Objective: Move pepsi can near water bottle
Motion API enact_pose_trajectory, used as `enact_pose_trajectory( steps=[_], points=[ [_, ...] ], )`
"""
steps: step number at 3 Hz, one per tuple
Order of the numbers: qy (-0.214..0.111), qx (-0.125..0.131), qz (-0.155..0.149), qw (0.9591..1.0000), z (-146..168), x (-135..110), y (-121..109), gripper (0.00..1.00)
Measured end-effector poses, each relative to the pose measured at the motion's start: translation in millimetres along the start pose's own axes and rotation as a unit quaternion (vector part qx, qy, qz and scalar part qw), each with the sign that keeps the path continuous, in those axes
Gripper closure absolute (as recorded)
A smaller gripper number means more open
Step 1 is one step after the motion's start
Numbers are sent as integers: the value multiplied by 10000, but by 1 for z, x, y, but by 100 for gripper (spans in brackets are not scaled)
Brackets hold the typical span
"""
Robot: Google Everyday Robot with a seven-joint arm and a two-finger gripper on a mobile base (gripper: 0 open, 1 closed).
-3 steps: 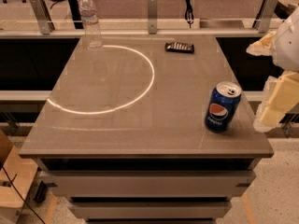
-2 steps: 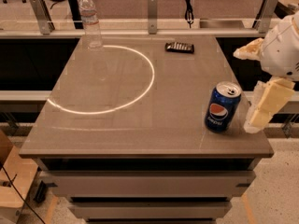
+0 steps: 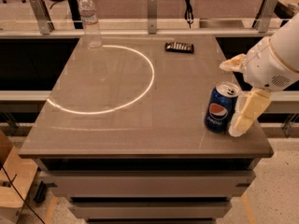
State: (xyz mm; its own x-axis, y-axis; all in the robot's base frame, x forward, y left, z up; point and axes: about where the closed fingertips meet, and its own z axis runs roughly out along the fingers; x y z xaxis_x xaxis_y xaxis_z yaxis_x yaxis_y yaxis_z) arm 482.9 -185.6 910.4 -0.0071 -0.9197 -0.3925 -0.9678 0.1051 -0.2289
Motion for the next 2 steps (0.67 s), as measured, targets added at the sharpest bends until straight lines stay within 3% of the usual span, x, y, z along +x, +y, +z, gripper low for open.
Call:
enact_pose_trajectory(
  steps=[1, 2],
  points=[
    [-10, -83, -25, 10000, 12, 2, -3, 8],
    [127, -108, -98, 9998, 11, -2, -9, 31]
  ],
)
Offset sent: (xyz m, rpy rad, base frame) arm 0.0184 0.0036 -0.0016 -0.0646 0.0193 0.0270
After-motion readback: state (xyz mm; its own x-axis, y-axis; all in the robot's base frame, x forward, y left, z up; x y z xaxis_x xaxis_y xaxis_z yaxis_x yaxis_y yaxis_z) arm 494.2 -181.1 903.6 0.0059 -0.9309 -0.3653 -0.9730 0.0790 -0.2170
